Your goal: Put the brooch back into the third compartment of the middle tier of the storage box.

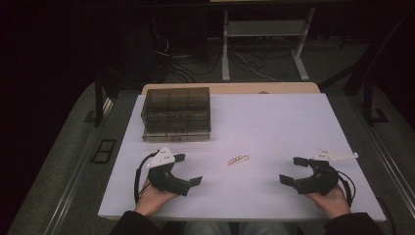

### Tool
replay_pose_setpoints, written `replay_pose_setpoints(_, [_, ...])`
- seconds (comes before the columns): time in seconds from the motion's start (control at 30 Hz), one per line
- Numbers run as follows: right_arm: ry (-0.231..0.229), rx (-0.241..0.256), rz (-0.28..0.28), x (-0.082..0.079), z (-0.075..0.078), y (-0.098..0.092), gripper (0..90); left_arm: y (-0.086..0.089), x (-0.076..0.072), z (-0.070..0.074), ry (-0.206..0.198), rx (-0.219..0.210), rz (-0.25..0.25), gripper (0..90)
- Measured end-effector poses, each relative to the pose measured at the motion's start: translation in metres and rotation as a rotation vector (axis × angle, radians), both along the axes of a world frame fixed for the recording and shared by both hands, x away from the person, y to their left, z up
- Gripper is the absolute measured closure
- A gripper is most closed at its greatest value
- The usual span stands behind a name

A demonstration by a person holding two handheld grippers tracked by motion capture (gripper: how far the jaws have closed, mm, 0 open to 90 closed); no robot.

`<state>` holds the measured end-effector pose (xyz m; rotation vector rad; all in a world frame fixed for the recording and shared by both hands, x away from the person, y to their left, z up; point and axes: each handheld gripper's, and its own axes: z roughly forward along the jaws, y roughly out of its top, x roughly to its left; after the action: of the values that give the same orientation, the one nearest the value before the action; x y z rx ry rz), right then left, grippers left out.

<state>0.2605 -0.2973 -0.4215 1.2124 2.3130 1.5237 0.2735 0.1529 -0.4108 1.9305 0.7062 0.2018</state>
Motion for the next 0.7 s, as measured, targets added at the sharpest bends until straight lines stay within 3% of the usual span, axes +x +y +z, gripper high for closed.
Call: replay_pose_setpoints(0.7, [0.001, -0.005, 0.005, -0.001, 0.0, -0.001, 0.4, -0.018, 0.017, 0.027, -0.009, 0.073, -0.062, 0.0])
